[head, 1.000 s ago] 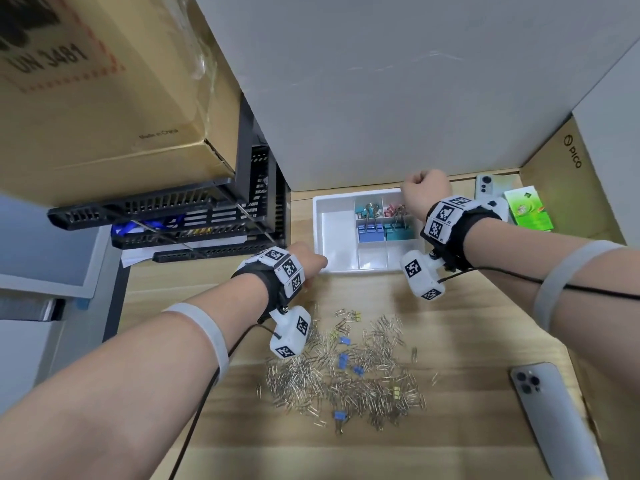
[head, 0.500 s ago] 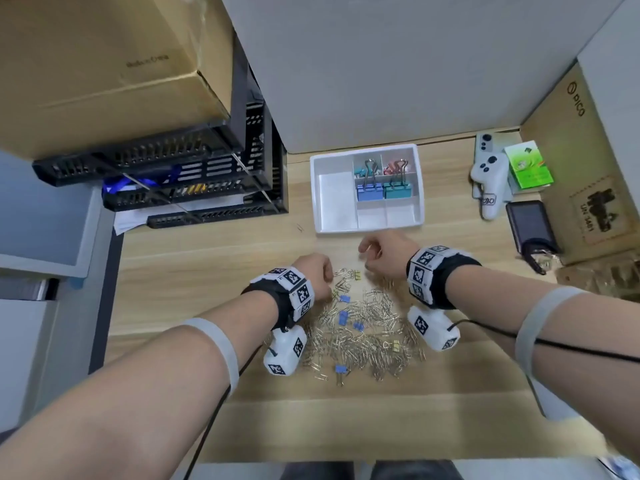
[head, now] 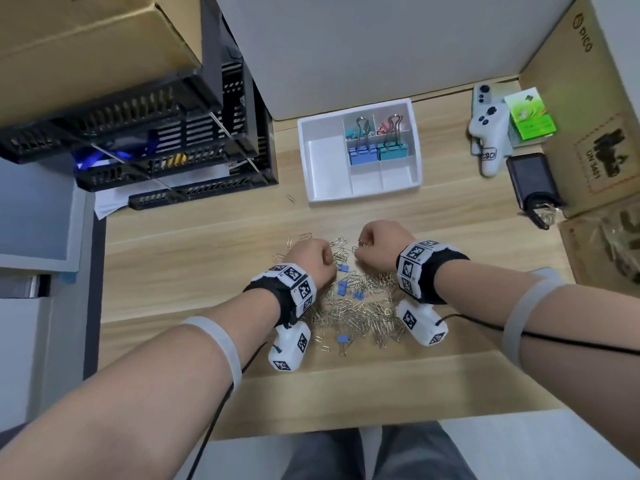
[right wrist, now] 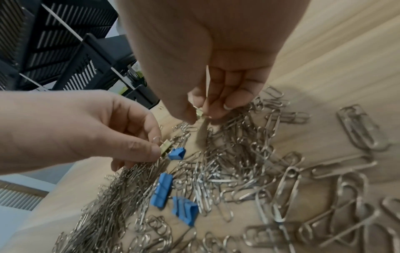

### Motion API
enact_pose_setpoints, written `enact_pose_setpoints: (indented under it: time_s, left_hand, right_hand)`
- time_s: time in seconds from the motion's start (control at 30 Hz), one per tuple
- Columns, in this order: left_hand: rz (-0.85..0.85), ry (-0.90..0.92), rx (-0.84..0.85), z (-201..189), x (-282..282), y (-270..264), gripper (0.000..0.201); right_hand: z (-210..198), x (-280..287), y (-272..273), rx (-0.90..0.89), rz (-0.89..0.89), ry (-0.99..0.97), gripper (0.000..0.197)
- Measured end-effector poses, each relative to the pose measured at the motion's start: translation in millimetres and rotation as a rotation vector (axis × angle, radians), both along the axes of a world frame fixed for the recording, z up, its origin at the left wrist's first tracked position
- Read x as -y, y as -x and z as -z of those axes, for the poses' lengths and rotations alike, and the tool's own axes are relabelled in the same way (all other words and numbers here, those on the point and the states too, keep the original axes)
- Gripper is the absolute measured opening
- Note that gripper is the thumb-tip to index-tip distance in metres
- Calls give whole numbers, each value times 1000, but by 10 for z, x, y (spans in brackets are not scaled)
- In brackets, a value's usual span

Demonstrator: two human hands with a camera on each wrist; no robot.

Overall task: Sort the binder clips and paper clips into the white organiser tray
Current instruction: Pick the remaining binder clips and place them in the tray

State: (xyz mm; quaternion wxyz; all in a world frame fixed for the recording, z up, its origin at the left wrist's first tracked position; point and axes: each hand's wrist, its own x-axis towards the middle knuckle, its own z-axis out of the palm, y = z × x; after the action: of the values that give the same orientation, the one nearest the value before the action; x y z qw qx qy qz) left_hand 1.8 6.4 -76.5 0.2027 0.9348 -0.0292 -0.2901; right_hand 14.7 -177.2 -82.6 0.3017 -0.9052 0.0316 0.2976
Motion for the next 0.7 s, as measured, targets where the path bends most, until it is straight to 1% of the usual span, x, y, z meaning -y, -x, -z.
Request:
enact_pose_setpoints:
  time_s: [0.07, 0.1, 0.17, 0.2, 0.3, 0.37, 0.43, 0.5, 0.6, 0.67, 0.7]
  left_hand:
    - [-21, 22, 3, -14, 8, 2, 5]
    - [-35, 37, 0, -42, 11, 10, 7]
    - [-67, 68, -8, -100, 6, 29, 15]
    - [-81, 81, -13, -138, 5, 41, 18]
    - [-132, 102, -29, -256, -8, 67, 23]
    - [-158, 120, -40, -305, -35, 86, 26]
    - [-179, 129, -43, -327, -58, 113, 29]
    - [-186, 126, -65, -338, -73, 158, 28]
    - [-186, 116, -102, -328, -109, 245, 18]
    - [-184, 106, -120, -325, -132, 286, 9]
    - [-178, 95, -121, -323, -142, 314, 9]
  right_hand:
    - [-61, 65, 11, -69, 68, -74, 15]
    - [-104, 94, 25, -130, 135, -155, 17]
    - [-199, 137, 49, -296, 311, -352, 14]
    - [-227, 167, 60, -383, 385, -413, 13]
    - [-239, 249, 118, -575, 505, -467, 19]
    - [-240, 280, 179, -636, 564, -481, 18]
    - [-267, 297, 249, -651, 577, -482, 16]
    - [-263, 326, 299, -594, 494, -440, 23]
    - [-254, 391, 408, -477, 372, -374, 23]
    - [-246, 429, 492, -437, 341, -384, 19]
    - [-238, 439, 542, -411, 329, -371, 21]
